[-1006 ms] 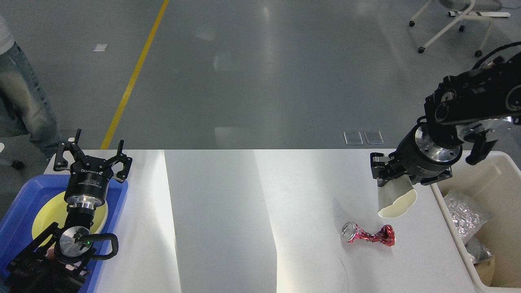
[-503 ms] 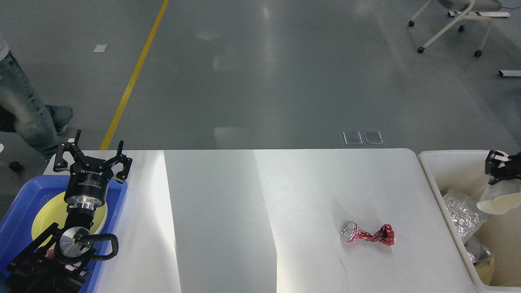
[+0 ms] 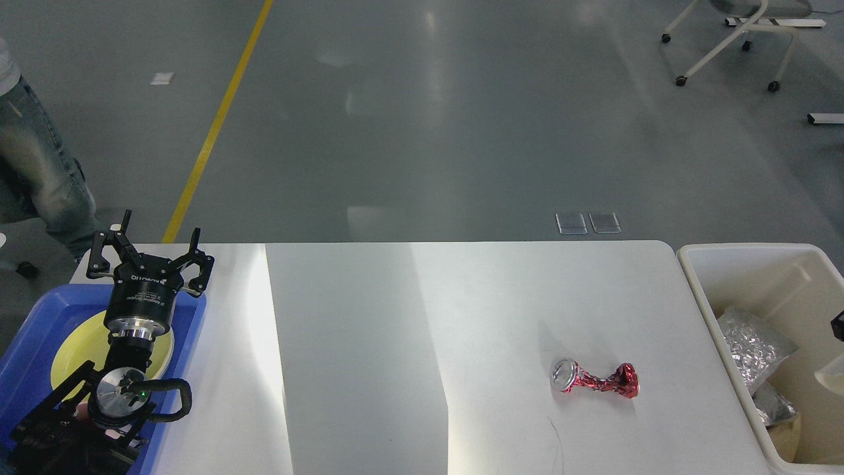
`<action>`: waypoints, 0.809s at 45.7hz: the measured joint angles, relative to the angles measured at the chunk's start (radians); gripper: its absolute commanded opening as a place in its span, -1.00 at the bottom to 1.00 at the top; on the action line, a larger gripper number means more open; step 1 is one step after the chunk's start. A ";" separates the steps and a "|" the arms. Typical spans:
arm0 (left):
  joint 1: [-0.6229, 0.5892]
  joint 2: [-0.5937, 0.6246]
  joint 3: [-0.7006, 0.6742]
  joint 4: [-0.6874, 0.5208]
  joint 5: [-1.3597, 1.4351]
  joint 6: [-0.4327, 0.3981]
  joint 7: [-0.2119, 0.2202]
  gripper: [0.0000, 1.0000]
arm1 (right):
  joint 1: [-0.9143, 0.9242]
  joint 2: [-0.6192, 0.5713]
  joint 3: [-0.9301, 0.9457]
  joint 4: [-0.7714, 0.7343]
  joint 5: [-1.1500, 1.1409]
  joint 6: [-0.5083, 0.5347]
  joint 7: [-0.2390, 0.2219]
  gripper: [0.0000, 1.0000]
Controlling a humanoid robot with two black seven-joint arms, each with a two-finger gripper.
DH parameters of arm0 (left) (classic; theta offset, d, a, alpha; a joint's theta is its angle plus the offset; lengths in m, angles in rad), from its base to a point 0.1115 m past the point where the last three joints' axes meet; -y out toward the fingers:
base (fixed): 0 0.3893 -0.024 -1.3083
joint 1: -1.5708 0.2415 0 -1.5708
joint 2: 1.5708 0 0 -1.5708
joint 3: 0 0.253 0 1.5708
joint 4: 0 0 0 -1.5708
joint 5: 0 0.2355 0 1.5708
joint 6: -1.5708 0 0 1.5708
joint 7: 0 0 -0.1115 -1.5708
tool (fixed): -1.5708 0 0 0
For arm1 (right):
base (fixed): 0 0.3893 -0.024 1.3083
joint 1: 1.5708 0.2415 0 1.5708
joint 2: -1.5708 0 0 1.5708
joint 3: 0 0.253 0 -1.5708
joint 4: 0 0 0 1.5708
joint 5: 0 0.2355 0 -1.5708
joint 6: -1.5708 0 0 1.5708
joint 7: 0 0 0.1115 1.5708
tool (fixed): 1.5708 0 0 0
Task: Tidy desktop
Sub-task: 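Release the paper scrap into the bin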
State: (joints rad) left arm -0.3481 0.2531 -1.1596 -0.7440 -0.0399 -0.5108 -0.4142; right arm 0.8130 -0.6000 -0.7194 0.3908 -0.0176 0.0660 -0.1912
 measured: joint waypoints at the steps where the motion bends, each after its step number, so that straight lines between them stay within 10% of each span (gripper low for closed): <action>1: 0.000 0.000 0.000 0.000 0.000 0.000 0.000 0.94 | -0.037 0.029 0.017 -0.044 0.000 -0.020 0.000 -1.00; 18: -0.002 0.000 -0.001 0.000 0.000 0.000 0.001 0.94 | -0.277 0.262 0.072 -0.286 0.005 -0.220 0.000 -1.00; 19: -0.002 0.000 -0.001 0.000 0.000 0.000 0.001 0.94 | -0.281 0.262 0.072 -0.286 0.005 -0.222 0.000 -0.79; 22: -0.001 0.000 -0.001 0.000 0.000 0.000 0.001 0.94 | -0.286 0.262 0.070 -0.286 0.005 -0.225 -0.001 0.99; 37: -0.001 0.000 -0.001 0.000 0.000 0.000 0.001 0.94 | -0.282 0.253 0.065 -0.287 0.005 -0.287 -0.005 1.00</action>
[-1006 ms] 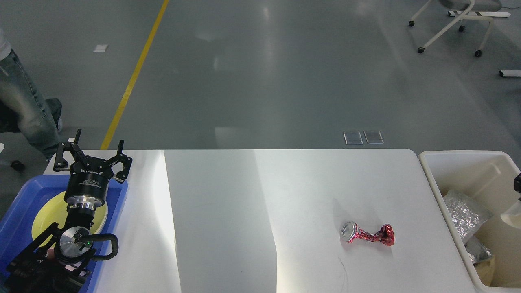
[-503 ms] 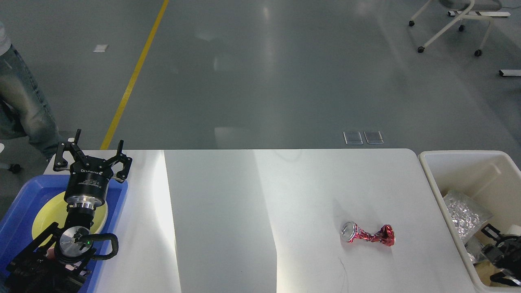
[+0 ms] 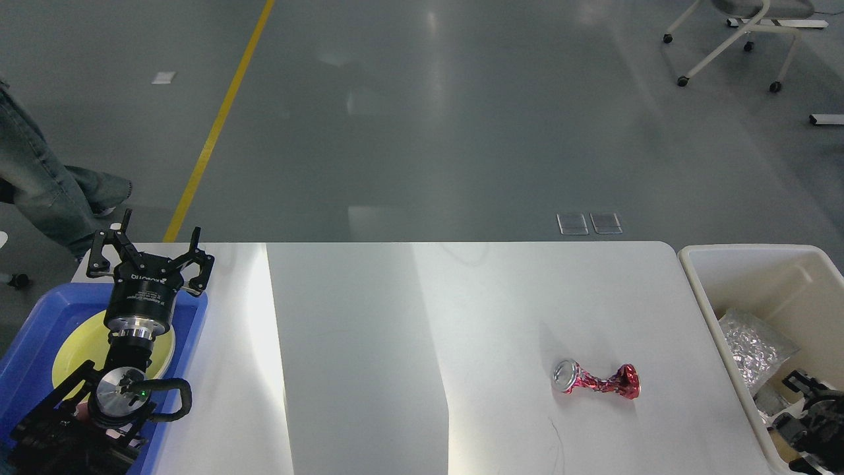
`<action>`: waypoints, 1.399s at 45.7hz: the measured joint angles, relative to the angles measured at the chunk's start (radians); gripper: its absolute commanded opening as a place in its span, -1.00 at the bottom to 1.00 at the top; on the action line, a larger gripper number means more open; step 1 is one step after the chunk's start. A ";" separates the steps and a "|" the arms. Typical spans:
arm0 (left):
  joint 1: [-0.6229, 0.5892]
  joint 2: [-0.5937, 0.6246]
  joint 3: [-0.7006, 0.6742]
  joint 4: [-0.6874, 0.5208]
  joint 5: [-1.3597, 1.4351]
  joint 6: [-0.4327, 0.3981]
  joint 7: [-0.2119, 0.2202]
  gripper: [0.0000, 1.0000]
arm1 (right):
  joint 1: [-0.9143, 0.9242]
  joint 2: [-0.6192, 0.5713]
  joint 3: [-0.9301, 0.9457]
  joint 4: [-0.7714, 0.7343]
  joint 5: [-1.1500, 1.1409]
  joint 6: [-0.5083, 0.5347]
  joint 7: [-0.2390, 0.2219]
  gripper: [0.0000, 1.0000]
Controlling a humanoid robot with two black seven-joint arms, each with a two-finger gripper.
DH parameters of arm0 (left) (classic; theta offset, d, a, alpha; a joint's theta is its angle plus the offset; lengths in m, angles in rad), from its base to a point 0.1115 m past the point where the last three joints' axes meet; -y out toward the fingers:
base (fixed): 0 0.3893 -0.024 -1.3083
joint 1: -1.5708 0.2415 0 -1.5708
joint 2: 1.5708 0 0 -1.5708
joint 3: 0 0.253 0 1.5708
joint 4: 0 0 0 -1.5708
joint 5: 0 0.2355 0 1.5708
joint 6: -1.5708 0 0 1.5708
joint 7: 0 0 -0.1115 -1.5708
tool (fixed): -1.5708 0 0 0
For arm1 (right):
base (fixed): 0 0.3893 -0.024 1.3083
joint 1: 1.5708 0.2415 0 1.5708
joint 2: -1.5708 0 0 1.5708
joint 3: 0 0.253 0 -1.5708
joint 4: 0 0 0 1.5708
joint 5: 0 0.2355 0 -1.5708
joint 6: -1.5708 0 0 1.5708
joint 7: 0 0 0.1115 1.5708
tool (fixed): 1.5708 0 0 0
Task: Tidy desktop
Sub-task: 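Release the paper scrap into the bin, then raise the right gripper from the bin and lower it to the red can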
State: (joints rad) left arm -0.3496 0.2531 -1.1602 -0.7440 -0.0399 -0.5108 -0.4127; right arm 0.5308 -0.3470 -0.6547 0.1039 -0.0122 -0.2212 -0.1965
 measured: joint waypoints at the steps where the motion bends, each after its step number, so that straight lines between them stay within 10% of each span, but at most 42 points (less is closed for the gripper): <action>1: 0.000 0.000 0.000 0.000 0.000 0.000 0.000 0.94 | 0.002 0.000 0.000 0.000 0.000 0.000 0.000 1.00; 25: 0.000 0.000 0.000 0.000 0.000 0.000 0.000 0.94 | 0.081 -0.034 0.007 0.056 -0.013 0.015 0.001 1.00; 37: 0.000 0.000 -0.001 0.000 0.000 0.000 0.000 0.94 | 0.349 -0.226 -0.046 0.379 -0.202 0.093 0.002 1.00; 64: 0.000 0.000 0.000 0.000 0.000 0.000 0.000 0.94 | 1.446 -0.125 -0.527 0.932 -0.158 1.130 -0.010 1.00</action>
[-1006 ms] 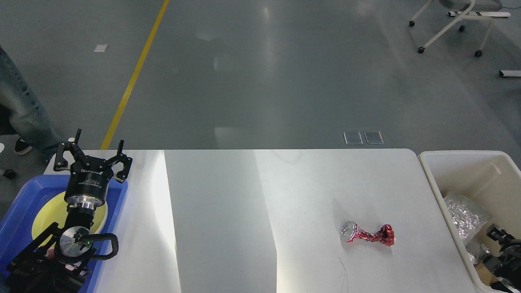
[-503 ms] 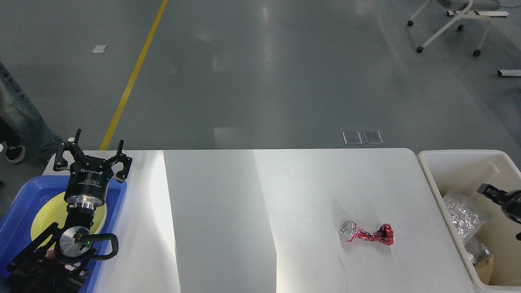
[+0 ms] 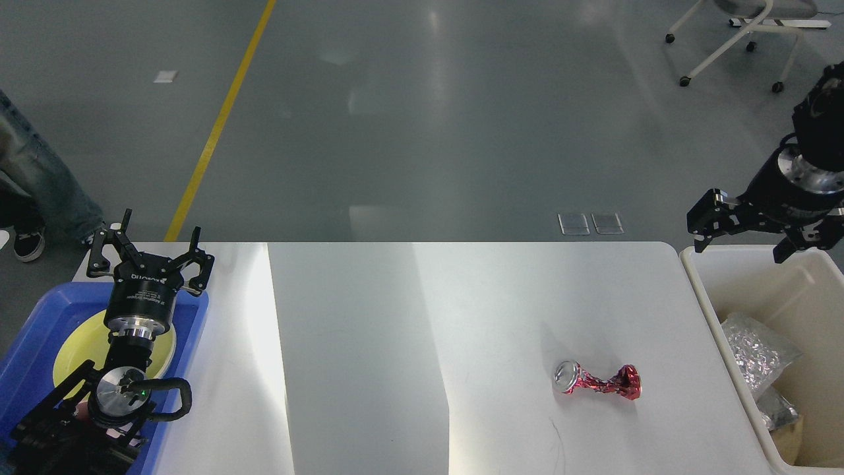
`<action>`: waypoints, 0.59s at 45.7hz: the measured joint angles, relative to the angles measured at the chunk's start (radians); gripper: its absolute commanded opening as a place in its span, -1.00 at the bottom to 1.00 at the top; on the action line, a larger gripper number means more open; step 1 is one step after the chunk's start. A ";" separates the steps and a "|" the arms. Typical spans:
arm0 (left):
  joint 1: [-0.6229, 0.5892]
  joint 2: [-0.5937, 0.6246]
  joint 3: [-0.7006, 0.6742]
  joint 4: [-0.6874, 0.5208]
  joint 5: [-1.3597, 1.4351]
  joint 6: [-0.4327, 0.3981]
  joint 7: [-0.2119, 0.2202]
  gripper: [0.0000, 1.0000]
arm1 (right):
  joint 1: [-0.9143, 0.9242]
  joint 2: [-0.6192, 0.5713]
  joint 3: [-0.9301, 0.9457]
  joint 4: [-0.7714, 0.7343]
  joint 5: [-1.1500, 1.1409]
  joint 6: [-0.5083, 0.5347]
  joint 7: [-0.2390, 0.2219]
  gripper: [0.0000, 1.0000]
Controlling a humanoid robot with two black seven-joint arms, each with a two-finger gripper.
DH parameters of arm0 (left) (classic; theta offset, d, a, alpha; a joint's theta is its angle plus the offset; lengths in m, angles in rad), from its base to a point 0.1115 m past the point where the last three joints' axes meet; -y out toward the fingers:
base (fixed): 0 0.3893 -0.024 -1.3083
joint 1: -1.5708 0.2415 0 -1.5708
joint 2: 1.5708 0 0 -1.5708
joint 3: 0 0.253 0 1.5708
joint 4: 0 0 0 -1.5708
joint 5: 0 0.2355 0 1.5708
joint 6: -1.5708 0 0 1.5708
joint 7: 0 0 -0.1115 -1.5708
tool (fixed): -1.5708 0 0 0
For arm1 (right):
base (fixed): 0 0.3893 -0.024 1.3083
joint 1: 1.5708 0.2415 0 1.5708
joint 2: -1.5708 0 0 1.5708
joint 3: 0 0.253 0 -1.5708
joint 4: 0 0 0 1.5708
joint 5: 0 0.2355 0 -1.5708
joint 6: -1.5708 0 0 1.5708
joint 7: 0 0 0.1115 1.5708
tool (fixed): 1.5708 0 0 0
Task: Tidy desktop
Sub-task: 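Raise the right gripper from the bin and lower it to the red can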
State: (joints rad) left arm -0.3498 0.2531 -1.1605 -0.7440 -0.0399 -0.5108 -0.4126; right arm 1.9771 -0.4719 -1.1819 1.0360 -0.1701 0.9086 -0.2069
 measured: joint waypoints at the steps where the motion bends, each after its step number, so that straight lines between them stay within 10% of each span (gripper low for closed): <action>1: 0.000 0.000 0.000 0.000 0.000 0.000 0.000 0.94 | 0.034 0.011 -0.010 0.022 0.012 0.015 0.000 1.00; 15: 0.001 0.000 0.001 0.000 0.000 0.000 -0.001 0.94 | 0.415 0.105 -0.084 0.416 0.093 0.033 -0.002 1.00; 27: 0.002 0.000 0.001 0.000 0.000 0.000 -0.002 0.94 | 0.514 0.123 -0.086 0.692 0.157 -0.217 -0.012 1.00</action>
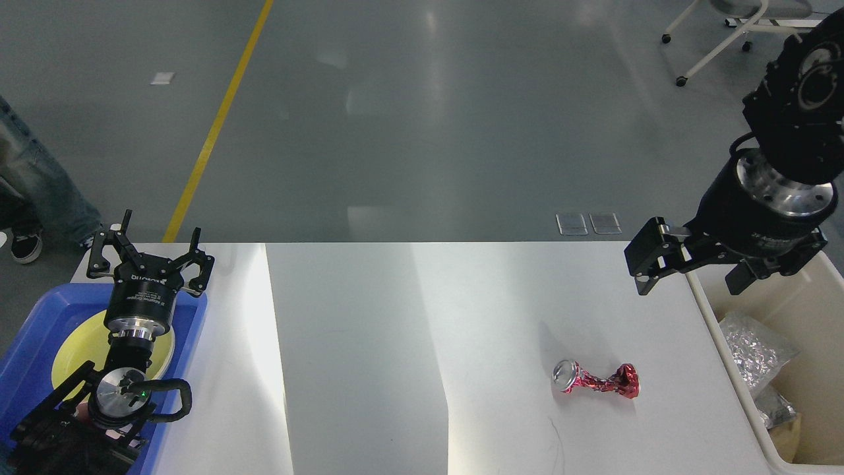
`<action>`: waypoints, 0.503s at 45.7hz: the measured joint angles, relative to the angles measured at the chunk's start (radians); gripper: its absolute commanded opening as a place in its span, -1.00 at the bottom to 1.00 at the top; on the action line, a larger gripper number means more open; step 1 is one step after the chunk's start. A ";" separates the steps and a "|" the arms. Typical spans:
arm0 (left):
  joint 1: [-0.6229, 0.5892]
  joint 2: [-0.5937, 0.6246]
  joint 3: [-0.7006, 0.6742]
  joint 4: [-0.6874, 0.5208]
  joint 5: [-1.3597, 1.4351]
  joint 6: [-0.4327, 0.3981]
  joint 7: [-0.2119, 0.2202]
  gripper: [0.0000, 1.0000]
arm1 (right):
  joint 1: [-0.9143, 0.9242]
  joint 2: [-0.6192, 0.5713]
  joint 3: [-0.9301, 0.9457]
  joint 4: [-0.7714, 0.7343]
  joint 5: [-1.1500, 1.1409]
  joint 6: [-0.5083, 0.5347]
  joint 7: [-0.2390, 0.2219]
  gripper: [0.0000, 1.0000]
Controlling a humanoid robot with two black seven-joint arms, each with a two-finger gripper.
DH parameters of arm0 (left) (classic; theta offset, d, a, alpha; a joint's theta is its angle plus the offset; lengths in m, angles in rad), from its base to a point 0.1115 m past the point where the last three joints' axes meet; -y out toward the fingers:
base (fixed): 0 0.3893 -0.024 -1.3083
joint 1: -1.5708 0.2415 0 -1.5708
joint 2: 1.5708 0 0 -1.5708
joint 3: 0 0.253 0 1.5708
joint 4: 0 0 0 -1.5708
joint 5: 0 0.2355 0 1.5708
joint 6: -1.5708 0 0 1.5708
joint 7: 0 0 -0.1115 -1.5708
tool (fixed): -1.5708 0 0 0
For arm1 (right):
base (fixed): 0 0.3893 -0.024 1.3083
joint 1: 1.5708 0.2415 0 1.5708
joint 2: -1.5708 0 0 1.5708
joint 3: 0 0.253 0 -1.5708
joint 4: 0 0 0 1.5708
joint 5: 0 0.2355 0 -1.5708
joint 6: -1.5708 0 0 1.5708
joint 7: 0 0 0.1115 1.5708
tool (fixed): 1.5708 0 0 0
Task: Tidy desktop
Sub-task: 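Raise the right gripper from the bin and lower it to the red can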
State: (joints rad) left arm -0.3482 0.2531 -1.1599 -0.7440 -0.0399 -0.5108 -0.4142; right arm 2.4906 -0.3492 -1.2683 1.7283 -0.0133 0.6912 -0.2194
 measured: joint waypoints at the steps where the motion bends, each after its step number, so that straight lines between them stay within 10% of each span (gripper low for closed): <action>1: 0.000 0.000 0.000 0.000 0.000 0.000 0.000 0.94 | 0.001 0.000 -0.001 0.005 0.006 -0.008 -0.001 1.00; 23: -0.001 0.000 -0.001 0.000 0.000 0.000 0.001 0.94 | -0.034 -0.009 -0.026 -0.038 0.058 -0.033 -0.023 1.00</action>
State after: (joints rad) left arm -0.3496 0.2531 -1.1611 -0.7440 -0.0399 -0.5108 -0.4127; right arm 2.4569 -0.3584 -1.2939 1.6903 0.0443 0.6579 -0.2422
